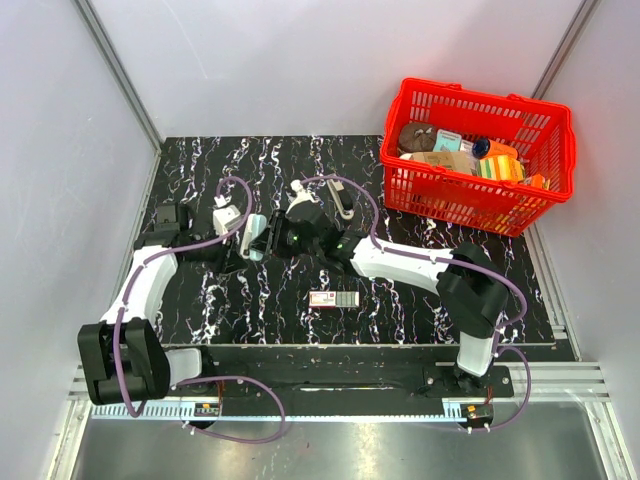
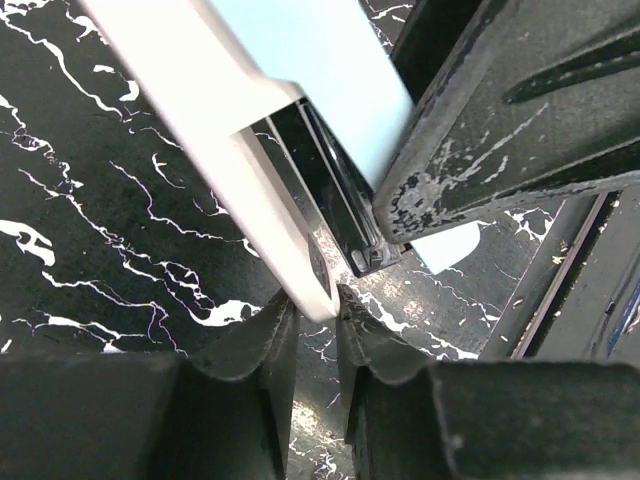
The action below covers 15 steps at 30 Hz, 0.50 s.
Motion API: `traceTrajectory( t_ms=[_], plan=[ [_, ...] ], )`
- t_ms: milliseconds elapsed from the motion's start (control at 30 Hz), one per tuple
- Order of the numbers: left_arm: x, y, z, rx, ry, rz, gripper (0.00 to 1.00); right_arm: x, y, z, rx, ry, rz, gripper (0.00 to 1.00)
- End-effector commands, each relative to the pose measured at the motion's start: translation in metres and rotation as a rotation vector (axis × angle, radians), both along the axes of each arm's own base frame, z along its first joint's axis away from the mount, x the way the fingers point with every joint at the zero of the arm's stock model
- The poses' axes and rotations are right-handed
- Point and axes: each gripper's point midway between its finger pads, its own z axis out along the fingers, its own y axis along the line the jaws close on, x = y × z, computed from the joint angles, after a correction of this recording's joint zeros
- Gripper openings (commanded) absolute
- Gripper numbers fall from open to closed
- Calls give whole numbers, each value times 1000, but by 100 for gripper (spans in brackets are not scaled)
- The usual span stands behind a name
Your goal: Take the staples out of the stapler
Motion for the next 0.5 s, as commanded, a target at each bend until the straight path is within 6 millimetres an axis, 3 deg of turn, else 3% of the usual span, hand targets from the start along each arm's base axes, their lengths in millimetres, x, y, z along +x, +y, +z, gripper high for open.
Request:
traceTrajectory(
  t_ms=[0,267,467],
  plan=[
    [21,-1,28,-60,-97,2,23,-14,9,38,120,-21,48,0],
    [20,-2,31,-75,-94,7,16,-25,22,36,126,-7,108,0],
    [13,-6,30,-97,-80,-16,32,-26,23,35,129,-4,106,0]
  ],
)
